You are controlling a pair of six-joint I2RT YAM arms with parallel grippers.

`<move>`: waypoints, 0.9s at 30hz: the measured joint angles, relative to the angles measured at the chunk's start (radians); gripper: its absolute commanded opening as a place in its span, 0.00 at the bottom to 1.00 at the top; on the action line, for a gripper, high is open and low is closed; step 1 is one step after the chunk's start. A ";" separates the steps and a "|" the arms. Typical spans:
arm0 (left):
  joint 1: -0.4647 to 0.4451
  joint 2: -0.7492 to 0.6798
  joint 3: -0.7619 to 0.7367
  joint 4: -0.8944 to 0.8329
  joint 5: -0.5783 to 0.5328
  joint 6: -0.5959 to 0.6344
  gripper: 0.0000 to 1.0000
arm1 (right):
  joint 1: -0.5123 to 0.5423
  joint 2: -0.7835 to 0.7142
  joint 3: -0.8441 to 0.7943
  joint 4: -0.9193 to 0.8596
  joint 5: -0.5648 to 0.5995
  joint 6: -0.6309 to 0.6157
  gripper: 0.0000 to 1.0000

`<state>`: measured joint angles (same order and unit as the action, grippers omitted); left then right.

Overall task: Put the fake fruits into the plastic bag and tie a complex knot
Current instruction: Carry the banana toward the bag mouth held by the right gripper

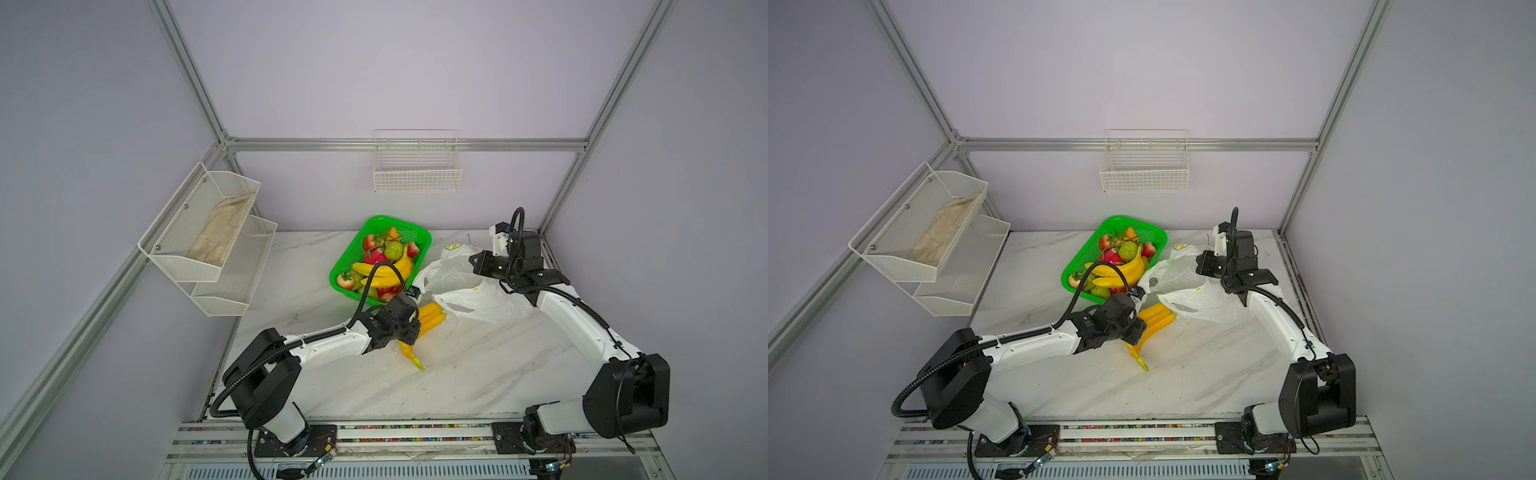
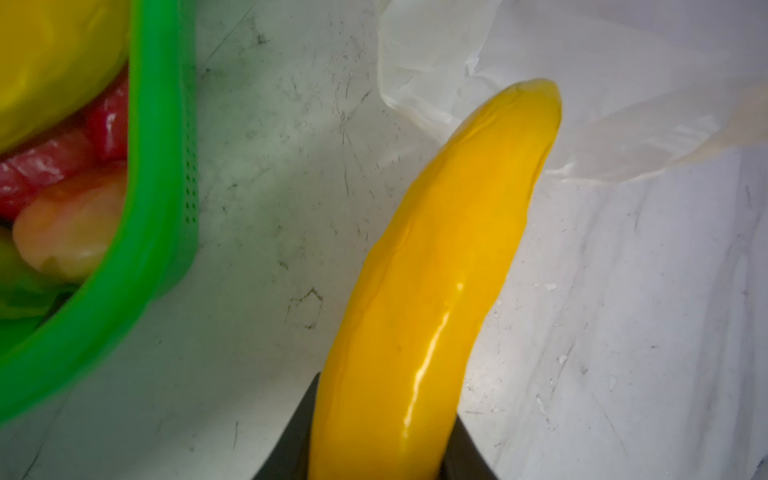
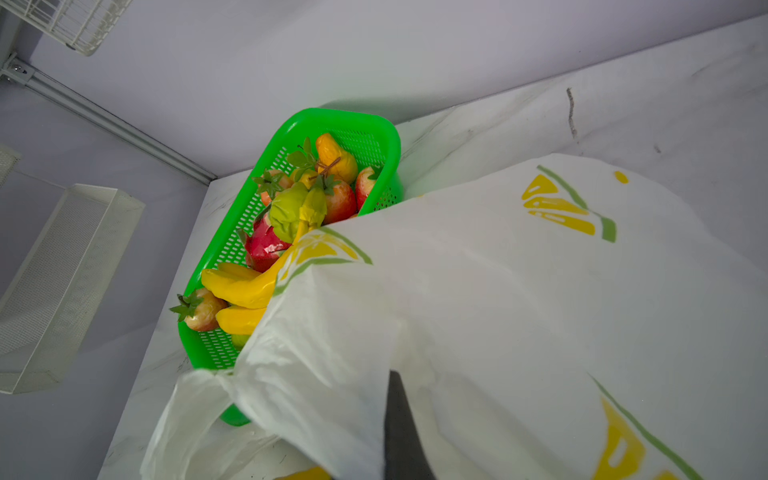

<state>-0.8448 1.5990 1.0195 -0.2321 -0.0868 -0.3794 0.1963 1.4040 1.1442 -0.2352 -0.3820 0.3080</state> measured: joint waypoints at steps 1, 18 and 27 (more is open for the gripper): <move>0.000 0.009 0.029 0.003 0.008 0.000 0.12 | 0.000 -0.004 -0.010 0.000 -0.006 -0.001 0.00; 0.026 0.079 0.160 0.168 0.153 -0.139 0.11 | 0.012 -0.102 -0.089 0.045 -0.132 0.074 0.00; 0.026 0.165 0.302 0.120 0.179 -0.213 0.12 | 0.075 -0.154 -0.119 0.140 -0.193 0.189 0.00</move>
<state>-0.8192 1.7641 1.3216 -0.1123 0.0917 -0.5926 0.2714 1.2503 1.0256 -0.0956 -0.5751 0.4973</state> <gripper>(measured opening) 0.321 0.048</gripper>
